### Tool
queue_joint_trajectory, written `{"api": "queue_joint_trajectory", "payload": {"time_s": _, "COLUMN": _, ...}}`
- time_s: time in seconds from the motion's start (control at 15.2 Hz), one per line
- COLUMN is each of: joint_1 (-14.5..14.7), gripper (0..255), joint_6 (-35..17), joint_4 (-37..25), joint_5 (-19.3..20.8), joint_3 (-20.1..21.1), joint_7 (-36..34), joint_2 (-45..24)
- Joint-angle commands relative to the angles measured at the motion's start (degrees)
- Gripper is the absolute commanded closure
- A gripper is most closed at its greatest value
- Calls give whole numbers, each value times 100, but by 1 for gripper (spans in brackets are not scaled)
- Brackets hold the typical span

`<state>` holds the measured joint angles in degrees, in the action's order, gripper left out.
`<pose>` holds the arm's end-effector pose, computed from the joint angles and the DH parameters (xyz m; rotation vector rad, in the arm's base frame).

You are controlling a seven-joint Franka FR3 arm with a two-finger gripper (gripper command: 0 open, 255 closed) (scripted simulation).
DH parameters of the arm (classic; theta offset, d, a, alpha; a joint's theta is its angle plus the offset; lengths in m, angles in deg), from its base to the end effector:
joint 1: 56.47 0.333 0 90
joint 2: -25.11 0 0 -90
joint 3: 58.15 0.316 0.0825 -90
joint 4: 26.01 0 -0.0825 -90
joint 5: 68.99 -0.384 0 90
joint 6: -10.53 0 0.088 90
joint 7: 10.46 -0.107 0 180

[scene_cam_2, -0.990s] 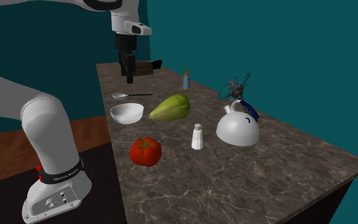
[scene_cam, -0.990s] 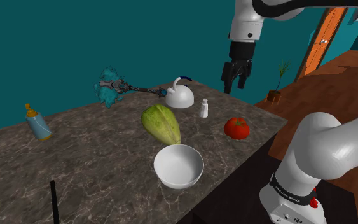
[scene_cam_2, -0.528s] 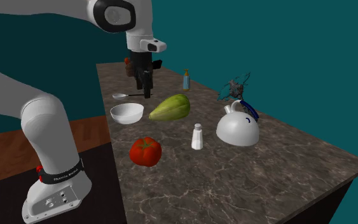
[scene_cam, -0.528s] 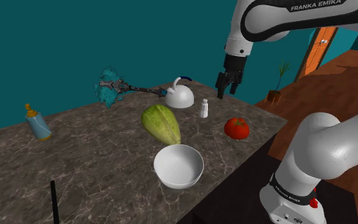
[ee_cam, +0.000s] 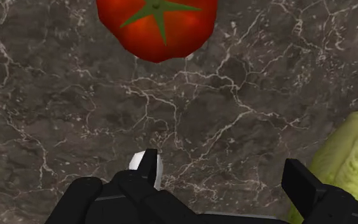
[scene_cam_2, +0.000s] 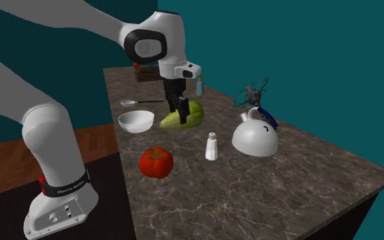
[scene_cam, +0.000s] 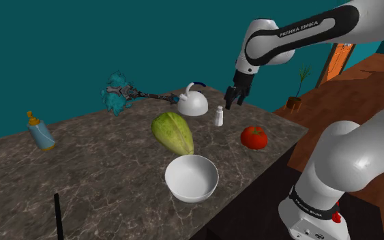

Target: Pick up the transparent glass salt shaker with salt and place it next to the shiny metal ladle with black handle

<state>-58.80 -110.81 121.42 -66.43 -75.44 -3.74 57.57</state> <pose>0.3618 -0.1329 0.4503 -3.0268 0.2518 -0.1747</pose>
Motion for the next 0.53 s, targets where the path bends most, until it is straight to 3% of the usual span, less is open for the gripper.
{"api": "queue_joint_trajectory", "payload": {"time_s": 0.0, "joint_1": 26, "gripper": 0, "joint_6": -512, "joint_4": 6, "joint_5": -45, "joint_3": -206, "joint_7": 226, "joint_2": -349}}
{"api": "queue_joint_trajectory", "payload": {"time_s": 0.26, "joint_1": 180, "gripper": 0, "joint_6": -1393, "joint_4": -169, "joint_5": -343, "joint_3": -656, "joint_7": 785, "joint_2": -1147}}
{"api": "queue_joint_trajectory", "payload": {"time_s": 0.46, "joint_1": 380, "gripper": 0, "joint_6": -1967, "joint_4": -404, "joint_5": -813, "joint_3": -1018, "joint_7": 1351, "joint_2": -1805}}
